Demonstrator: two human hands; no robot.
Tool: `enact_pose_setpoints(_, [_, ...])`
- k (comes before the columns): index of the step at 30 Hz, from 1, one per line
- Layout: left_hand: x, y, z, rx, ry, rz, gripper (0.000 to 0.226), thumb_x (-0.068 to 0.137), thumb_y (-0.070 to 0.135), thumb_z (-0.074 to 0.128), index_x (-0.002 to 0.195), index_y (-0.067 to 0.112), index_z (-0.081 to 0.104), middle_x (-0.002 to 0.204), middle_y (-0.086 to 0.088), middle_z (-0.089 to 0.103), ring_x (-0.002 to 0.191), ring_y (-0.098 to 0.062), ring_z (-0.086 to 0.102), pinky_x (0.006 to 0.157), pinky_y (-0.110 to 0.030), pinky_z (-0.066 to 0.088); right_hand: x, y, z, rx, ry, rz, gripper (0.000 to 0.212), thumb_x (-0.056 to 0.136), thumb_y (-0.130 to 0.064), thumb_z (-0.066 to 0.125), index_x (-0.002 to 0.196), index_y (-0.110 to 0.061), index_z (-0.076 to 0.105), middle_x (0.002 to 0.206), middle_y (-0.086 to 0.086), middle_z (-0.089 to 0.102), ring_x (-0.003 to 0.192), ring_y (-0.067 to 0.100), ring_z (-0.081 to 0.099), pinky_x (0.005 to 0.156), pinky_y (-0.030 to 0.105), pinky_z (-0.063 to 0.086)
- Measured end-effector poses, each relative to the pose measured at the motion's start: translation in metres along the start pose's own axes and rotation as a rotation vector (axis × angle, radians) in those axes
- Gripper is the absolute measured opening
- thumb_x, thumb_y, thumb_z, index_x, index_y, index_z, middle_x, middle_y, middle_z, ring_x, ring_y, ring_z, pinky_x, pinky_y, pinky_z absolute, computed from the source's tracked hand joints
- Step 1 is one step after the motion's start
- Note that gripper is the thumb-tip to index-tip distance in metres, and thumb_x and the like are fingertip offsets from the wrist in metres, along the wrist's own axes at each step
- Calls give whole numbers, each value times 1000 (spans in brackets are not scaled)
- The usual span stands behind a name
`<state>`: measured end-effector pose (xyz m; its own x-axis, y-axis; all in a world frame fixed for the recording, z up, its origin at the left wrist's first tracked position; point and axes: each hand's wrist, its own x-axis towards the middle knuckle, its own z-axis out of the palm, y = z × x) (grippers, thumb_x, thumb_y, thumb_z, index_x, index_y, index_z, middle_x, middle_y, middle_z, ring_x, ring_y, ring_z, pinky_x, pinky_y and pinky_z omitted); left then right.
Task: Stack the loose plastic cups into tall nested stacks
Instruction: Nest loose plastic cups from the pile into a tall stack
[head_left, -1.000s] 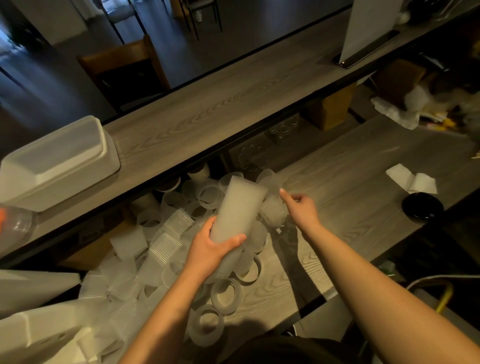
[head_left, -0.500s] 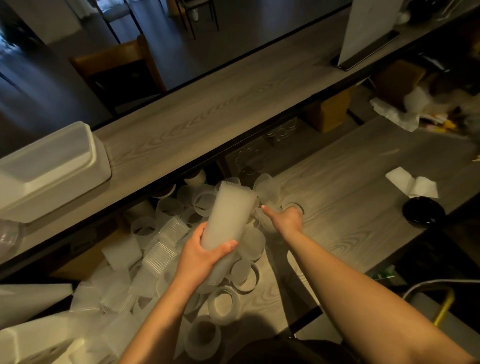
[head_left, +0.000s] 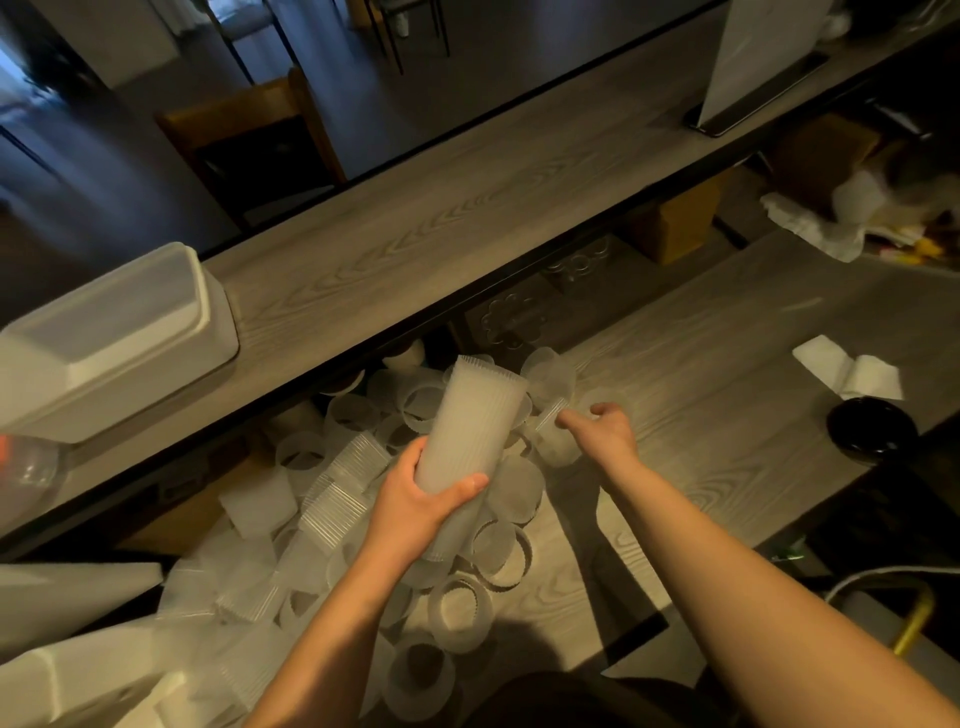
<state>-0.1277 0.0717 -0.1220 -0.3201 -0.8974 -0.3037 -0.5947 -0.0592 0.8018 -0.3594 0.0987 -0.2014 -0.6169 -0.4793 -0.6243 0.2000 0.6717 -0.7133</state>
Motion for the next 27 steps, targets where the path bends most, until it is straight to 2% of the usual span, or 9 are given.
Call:
enact_pose_setpoints(5, [-1, -1, 0, 17, -4, 19, 86, 47, 75, 71, 121, 37, 48, 113, 17, 56, 99, -3, 57, 70, -22, 48, -7, -20, -33, 204, -4, -36, 69, 78, -35, 74, 138, -13, 49, 127, 13, 58, 113, 29, 57, 99, 50, 51])
enact_pose_setpoints(8, [-4, -1, -1, 29, -10, 33, 85, 47, 75, 72, 121, 39, 48, 113, 17, 57, 100, -4, 57, 74, -28, 52, -19, -36, -50, 299, -134, -144, 65, 75, -37, 71, 135, -17, 53, 124, 7, 60, 112, 25, 59, 100, 49, 51])
enact_pose_setpoints(12, [-8, -3, -2, 50, -14, 52, 84, 48, 73, 75, 121, 42, 49, 114, 19, 57, 101, -3, 57, 76, -29, 52, -42, -56, -61, 379, -353, -273, 34, 88, -23, 67, 121, -18, 62, 121, 8, 65, 117, 29, 61, 105, 48, 49])
enact_pose_setpoints(14, [-9, -5, -1, 69, -19, 53, 85, 48, 73, 77, 122, 42, 49, 114, 19, 58, 101, -4, 58, 78, -31, 54, -52, -64, -63, 378, -424, -326, 28, 91, -19, 65, 119, -20, 61, 124, 10, 64, 118, 28, 60, 106, 48, 47])
enact_pose_setpoints(17, [-12, -6, -2, 90, -29, 67, 89, 49, 74, 77, 126, 41, 50, 115, 18, 59, 101, -4, 59, 77, -30, 53, -64, -69, -61, 208, -426, -436, 39, 89, -21, 68, 127, -22, 58, 124, 4, 62, 116, 22, 59, 104, 45, 47])
enact_pose_setpoints(21, [-16, -4, -5, 150, -43, 95, 94, 48, 75, 75, 130, 39, 48, 117, 18, 58, 101, -2, 58, 79, -31, 53, -75, -68, -59, 79, -437, -534, 51, 89, -18, 67, 138, -24, 52, 129, -2, 55, 119, 12, 52, 99, 29, 45])
enact_pose_setpoints(24, [-19, -4, -9, 208, -57, 121, 93, 49, 78, 74, 130, 42, 46, 117, 20, 56, 102, -2, 57, 81, -33, 55, -79, -67, -60, 29, -466, -585, 53, 90, -19, 67, 140, -27, 51, 128, -7, 53, 119, 9, 50, 100, 29, 44])
enact_pose_setpoints(27, [-21, -5, -10, 224, -74, 135, 89, 49, 78, 74, 127, 45, 46, 116, 21, 56, 102, -2, 56, 81, -33, 55, -82, -66, -56, 1, -466, -605, 51, 90, -18, 68, 137, -27, 52, 123, -11, 54, 115, 6, 51, 94, 24, 45])
